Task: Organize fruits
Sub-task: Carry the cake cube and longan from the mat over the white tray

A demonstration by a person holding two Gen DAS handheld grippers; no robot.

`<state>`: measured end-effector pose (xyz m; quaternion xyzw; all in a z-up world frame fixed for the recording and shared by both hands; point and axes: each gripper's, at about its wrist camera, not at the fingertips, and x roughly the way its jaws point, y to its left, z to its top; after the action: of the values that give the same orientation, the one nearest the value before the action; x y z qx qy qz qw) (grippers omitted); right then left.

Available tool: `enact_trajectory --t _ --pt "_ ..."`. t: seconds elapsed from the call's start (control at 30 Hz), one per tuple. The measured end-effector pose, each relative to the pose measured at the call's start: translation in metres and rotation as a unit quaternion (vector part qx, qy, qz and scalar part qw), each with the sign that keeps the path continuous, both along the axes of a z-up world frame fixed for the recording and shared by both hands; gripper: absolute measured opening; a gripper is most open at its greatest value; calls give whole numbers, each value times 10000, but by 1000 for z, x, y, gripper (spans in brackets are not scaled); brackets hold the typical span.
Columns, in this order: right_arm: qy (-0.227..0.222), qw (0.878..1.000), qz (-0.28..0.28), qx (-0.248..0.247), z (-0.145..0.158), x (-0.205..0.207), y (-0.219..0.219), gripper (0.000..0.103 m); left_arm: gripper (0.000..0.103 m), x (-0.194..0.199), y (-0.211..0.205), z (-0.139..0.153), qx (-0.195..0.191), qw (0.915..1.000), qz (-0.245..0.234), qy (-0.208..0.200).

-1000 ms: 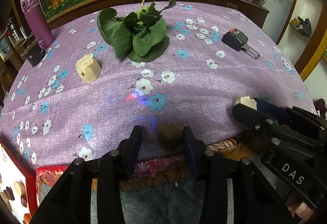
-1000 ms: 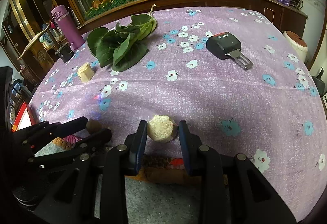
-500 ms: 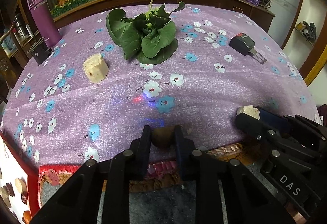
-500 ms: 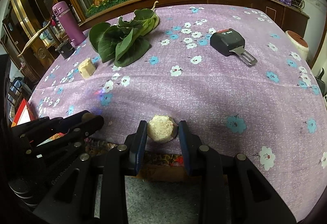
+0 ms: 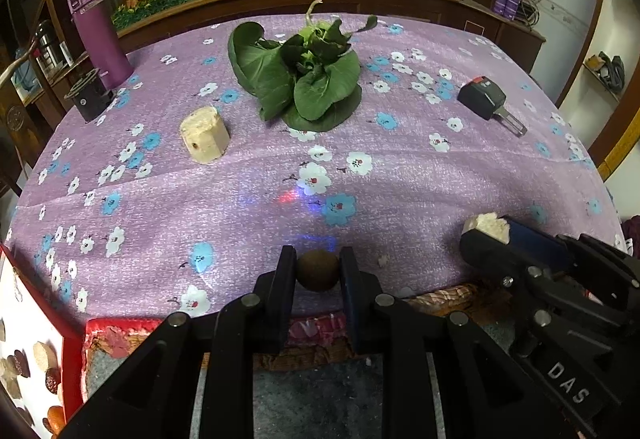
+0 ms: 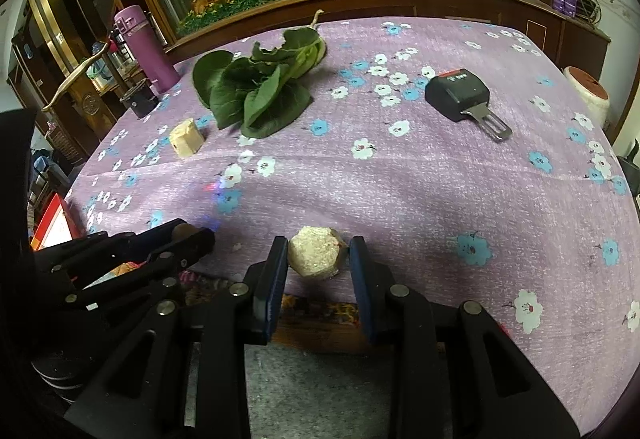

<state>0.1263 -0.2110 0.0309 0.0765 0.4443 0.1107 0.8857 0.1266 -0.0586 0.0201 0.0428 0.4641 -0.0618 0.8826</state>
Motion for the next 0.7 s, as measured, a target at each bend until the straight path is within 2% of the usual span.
enact_trajectory --t 0.7 --pt "-45 9996 264 -45 6 -14 28 33 21 -16 18 9 -30 9998 159 -114"
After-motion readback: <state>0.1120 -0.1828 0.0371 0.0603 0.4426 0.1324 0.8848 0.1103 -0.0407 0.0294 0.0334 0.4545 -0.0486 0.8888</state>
